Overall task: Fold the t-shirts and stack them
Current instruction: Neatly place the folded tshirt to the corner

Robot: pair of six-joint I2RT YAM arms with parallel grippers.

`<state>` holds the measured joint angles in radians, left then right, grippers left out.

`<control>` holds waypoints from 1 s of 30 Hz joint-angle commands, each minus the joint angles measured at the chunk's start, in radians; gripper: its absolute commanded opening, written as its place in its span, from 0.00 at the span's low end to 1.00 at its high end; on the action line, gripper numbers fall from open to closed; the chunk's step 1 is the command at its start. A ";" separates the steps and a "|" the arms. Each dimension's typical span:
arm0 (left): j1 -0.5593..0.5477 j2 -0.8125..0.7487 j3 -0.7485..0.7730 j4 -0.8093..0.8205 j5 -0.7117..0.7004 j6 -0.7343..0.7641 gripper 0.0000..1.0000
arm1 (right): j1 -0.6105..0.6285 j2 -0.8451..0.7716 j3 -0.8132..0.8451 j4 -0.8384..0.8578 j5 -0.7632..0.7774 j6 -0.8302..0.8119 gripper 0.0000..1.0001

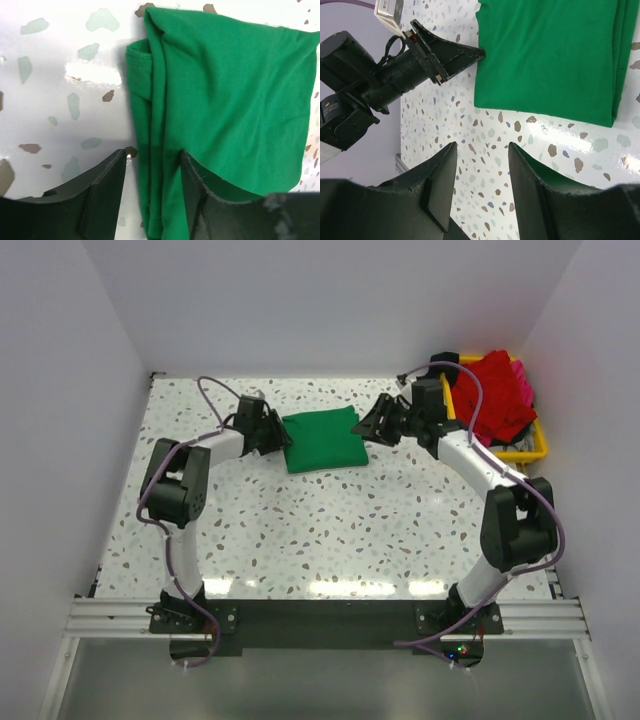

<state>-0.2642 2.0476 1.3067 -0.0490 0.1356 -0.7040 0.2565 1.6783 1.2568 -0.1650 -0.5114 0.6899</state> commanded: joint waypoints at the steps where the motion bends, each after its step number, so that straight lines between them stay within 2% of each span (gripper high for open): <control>1: -0.023 0.039 0.031 0.023 0.010 -0.031 0.50 | 0.004 -0.057 -0.017 0.001 0.025 -0.036 0.49; 5: -0.030 0.048 0.028 0.028 -0.019 -0.072 0.41 | 0.007 -0.089 -0.036 -0.008 0.022 -0.041 0.49; 8: -0.032 0.048 0.023 0.032 -0.039 -0.147 0.23 | 0.016 -0.120 -0.062 -0.013 0.030 -0.046 0.49; 9: -0.030 0.048 0.022 0.034 -0.047 -0.163 0.11 | 0.018 -0.127 -0.068 -0.019 0.030 -0.047 0.49; 11: -0.029 0.034 0.013 0.034 -0.057 -0.196 0.00 | 0.023 -0.147 -0.079 -0.025 0.031 -0.053 0.49; 16: 0.019 -0.070 -0.094 0.072 -0.114 -0.313 0.00 | 0.029 -0.195 -0.128 -0.037 0.033 -0.063 0.49; 18: 0.071 -0.111 -0.150 0.089 -0.111 -0.365 0.00 | 0.035 -0.215 -0.146 -0.038 0.033 -0.064 0.49; 23: 0.228 -0.302 -0.408 0.162 -0.079 -0.431 0.00 | 0.050 -0.233 -0.172 -0.031 0.033 -0.063 0.49; 26: 0.311 -0.423 -0.510 0.132 -0.102 -0.416 0.00 | 0.067 -0.236 -0.180 -0.025 0.031 -0.059 0.49; 30: 0.405 -0.576 -0.648 -0.003 -0.161 -0.419 0.00 | 0.102 -0.247 -0.180 -0.027 0.031 -0.058 0.49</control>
<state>0.0937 1.5795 0.7353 0.0097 0.0364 -1.1000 0.3347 1.4807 1.0775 -0.2104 -0.4881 0.6464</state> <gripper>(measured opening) 0.039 0.491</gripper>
